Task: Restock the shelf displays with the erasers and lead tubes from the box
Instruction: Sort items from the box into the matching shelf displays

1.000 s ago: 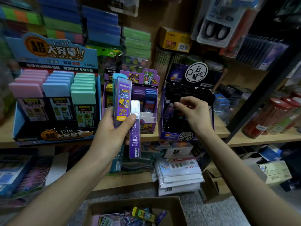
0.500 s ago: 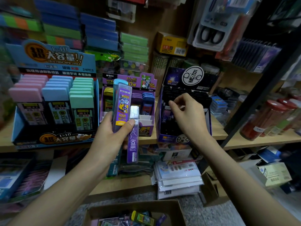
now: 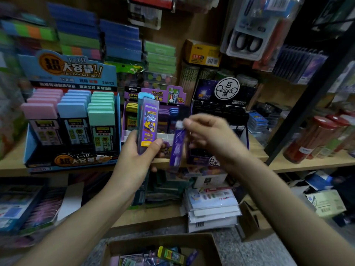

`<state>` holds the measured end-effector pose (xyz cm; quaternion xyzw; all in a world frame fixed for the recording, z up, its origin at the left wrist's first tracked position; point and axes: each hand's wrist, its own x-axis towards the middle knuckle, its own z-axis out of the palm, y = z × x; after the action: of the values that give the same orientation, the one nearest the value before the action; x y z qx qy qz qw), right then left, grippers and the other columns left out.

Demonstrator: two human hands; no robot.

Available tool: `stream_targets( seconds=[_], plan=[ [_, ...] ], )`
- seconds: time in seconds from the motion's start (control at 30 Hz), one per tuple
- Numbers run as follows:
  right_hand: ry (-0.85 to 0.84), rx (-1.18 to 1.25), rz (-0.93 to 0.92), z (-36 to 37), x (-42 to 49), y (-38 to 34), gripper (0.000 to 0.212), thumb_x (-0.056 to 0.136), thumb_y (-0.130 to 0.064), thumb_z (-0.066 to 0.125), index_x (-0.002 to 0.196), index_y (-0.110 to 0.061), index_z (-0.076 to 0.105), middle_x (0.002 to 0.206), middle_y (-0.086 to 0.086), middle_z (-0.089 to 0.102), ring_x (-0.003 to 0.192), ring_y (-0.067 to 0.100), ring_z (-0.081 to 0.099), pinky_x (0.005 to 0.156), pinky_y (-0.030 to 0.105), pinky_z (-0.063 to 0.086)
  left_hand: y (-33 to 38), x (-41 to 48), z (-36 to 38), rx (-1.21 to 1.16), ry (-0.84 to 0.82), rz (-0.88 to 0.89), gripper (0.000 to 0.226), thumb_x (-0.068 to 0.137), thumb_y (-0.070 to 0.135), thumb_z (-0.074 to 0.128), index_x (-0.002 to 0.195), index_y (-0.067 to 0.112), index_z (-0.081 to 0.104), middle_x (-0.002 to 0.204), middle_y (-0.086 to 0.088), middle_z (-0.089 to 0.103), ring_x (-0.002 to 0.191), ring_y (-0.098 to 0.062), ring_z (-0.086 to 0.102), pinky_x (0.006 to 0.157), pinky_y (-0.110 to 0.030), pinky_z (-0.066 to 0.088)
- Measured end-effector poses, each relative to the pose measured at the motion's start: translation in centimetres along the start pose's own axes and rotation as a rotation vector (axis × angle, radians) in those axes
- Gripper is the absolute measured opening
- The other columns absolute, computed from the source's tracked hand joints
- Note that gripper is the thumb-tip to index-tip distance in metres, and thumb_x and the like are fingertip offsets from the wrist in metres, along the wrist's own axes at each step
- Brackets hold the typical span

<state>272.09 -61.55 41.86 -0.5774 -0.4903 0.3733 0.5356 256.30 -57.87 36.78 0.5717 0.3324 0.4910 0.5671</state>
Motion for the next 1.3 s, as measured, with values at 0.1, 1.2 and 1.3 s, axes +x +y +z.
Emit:
stream_targets(
  seconds=[0.1, 1.2, 1.3],
  plan=[
    [0.204, -0.067, -0.124, -3.8, 1.2, -1.2, 0.001, 0.090, -0.014, 0.060, 0.090, -0.014, 0.061, 0.078, 0.003, 0.066, 0.064, 0.011, 0.063, 0.061, 0.025, 0.052, -0.1, 0.2, -0.2, -0.011, 0.013, -0.003, 0.010, 0.091, 0.017, 0.055, 0.101, 0.020, 0.053, 0.078, 0.006, 0.069, 0.061, -0.002, 0.063, 0.041, -0.016, 0.043],
    [0.208, -0.372, -0.198, -7.7, 5.2, 5.8, 0.016, 0.094, -0.026, 0.054, 0.083, -0.037, 0.054, 0.072, -0.007, 0.058, 0.059, 0.004, 0.058, 0.050, 0.019, 0.045, -1.3, 0.9, -0.6, 0.030, 0.008, -0.015, 0.011, 0.089, 0.018, 0.057, 0.100, 0.018, 0.055, 0.080, 0.000, 0.066, 0.056, -0.002, 0.059, 0.039, -0.018, 0.043],
    [0.217, -0.375, -0.191, -7.6, 5.3, 5.8, 0.016, 0.094, -0.023, 0.055, 0.081, -0.032, 0.057, 0.070, -0.006, 0.059, 0.055, 0.003, 0.057, 0.050, 0.020, 0.044, -1.5, 1.0, -0.5, 0.032, 0.003, -0.012, 0.009, 0.089, 0.017, 0.057, 0.098, 0.019, 0.055, 0.078, 0.002, 0.066, 0.055, -0.002, 0.060, 0.039, -0.018, 0.042]
  ],
)
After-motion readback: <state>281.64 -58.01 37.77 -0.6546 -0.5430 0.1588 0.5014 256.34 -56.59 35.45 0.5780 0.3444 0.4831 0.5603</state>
